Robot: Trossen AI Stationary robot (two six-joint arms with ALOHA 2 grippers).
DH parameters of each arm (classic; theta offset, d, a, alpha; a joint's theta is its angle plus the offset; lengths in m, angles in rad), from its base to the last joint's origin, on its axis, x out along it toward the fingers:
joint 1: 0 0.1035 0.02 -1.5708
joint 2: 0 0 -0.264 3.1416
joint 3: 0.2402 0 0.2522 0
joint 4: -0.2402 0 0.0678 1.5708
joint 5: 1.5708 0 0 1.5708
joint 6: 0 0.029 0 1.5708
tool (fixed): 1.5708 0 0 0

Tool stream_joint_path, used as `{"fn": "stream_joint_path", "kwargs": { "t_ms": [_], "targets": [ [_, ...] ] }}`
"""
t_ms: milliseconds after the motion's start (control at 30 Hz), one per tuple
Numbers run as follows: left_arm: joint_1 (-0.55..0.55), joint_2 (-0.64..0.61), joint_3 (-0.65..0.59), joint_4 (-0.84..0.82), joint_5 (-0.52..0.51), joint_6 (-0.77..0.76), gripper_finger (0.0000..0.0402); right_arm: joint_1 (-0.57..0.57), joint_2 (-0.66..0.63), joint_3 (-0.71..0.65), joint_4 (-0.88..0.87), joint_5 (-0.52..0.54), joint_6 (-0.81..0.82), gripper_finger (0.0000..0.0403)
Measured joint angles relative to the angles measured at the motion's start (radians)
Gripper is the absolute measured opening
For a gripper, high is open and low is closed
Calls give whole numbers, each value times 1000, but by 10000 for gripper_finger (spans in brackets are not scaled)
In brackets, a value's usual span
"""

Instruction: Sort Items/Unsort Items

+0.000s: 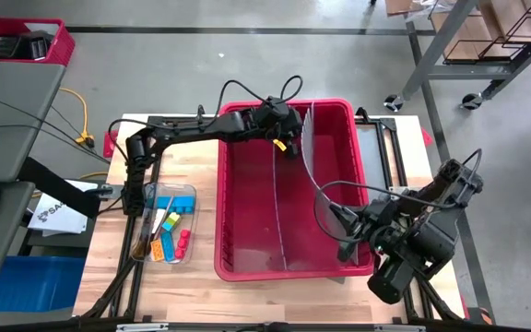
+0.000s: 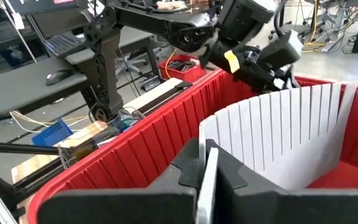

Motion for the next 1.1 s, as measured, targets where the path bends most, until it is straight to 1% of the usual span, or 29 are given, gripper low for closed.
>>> {"fn": "stream_joint_path", "kwargs": {
  "t_ms": [200, 267, 367, 433, 633, 800, 967, 1033, 1100],
  "targets": [
    [26, -51, 0, -149, 38, 43, 0, 0, 0, 2, 0, 29, 2, 0],
    [36, -79, 0, -187, 56, 39, 0, 0, -1, -9, -9, 46, 54, 0],
    [50, -131, 0, -201, 103, 21, 0, 0, -1, -36, -28, 72, 166, 0],
    [54, -168, 0, -201, 124, 21, 0, 0, -2, -61, -28, 73, 208, 0],
    [54, -298, 0, -201, 130, 21, 0, 0, -2, -120, -26, 73, 293, 0],
    [49, -390, 0, -235, 131, 6, 0, -3, -2, -125, -26, 72, 282, 0],
    [27, -431, 0, -309, 133, -17, 0, -4, -2, -125, -25, 65, 245, 0],
    [10, -440, -8, -326, 167, -22, 0, -6, -2, -125, -25, 59, 244, 0],
    [-7, -459, -49, -305, 223, -41, 0, -6, -2, -125, -25, 56, 244, 0]
  ]
}}
